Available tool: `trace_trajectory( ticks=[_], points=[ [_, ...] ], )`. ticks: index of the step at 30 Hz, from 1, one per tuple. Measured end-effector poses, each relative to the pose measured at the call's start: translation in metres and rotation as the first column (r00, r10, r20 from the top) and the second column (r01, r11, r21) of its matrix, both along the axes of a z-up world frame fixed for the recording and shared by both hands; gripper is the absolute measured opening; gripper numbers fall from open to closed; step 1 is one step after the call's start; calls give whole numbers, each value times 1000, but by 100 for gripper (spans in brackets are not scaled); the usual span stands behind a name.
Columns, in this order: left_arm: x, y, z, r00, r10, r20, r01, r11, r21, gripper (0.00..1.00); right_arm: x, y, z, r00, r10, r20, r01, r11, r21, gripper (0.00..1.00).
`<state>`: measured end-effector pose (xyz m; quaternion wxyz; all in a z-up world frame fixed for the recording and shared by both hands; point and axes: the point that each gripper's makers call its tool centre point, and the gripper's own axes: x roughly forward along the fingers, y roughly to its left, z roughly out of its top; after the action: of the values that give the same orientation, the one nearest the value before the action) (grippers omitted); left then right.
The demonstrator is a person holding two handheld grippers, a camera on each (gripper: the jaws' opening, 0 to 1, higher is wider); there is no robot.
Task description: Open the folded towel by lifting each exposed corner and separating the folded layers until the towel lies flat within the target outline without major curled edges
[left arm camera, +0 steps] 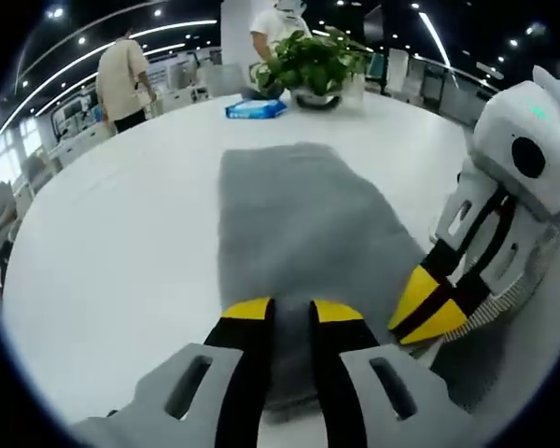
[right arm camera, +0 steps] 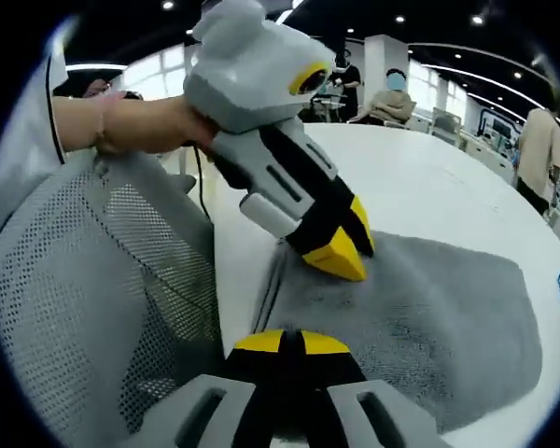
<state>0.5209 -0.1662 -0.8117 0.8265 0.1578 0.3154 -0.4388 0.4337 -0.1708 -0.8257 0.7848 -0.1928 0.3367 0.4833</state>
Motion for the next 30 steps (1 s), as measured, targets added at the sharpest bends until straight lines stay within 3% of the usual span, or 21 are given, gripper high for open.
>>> trace_trajectory(
  ticks=[4,11,13,26,30],
  points=[
    [1,2,-8,1000,1,-6,0,1000,24,15,2,-3,-1,996,-60,-67,65,996,64,1],
    [-1,4,-12,996,51,-73,-49,998,33,13,5,-9,-3,994,-78,-71,82,995,54,0],
    [-2,5,-13,995,57,-82,-54,998,42,13,6,-11,-3,988,-113,-105,121,990,66,0],
    [-15,7,-13,981,101,-167,-92,994,63,11,14,-34,-4,967,-222,-127,228,973,39,0],
    [-27,7,-14,968,102,-229,-91,994,57,10,22,-50,-5,949,-293,-115,296,955,14,0]
  ],
)
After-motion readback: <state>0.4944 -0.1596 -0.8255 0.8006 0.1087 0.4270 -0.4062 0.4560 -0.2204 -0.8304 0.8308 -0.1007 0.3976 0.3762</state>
